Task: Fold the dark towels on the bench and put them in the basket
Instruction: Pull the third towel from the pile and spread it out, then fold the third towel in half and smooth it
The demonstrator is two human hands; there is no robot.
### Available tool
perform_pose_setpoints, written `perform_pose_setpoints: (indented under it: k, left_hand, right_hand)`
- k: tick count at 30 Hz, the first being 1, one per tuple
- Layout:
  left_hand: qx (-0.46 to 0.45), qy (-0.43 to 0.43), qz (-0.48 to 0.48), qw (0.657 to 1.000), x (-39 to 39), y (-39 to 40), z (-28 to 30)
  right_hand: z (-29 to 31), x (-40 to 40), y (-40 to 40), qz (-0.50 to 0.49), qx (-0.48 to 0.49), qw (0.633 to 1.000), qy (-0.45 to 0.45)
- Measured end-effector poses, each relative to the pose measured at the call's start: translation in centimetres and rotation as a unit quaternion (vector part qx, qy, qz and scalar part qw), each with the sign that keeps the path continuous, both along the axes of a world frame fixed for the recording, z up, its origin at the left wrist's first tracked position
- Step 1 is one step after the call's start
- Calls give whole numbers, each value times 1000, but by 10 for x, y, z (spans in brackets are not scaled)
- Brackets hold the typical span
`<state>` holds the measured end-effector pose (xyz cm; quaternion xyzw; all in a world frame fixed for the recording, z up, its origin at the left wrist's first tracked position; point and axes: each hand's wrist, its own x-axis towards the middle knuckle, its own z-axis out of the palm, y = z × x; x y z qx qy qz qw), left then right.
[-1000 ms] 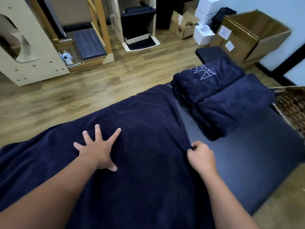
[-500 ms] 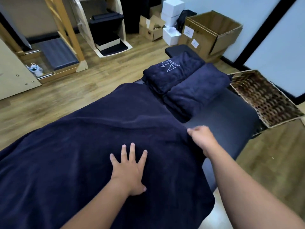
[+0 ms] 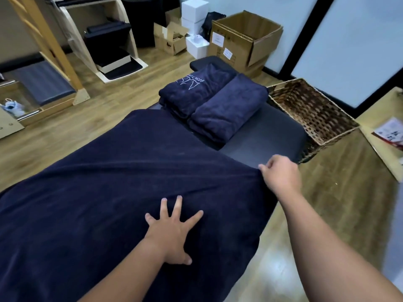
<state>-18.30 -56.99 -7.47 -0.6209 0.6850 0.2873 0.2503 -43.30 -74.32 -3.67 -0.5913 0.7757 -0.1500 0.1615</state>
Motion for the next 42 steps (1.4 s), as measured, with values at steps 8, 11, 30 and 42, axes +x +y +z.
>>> perform_pose_setpoints:
  k: [8, 11, 30, 42]
  left_hand:
    - [-4, -8, -11, 1000, 1, 0, 1]
    - [5, -21, -21, 1000, 2, -3, 2]
    - [-213, 77, 121, 966, 40, 202, -8]
    - [-74, -50, 330, 940, 53, 421, 23]
  right_hand:
    - [-47, -22, 43, 12, 177, 984, 1]
    - [-59, -24, 55, 20, 167, 986, -16]
    - [-39, 110, 227, 518, 79, 837, 157]
    - [-35, 151, 351, 766, 68, 612, 184]
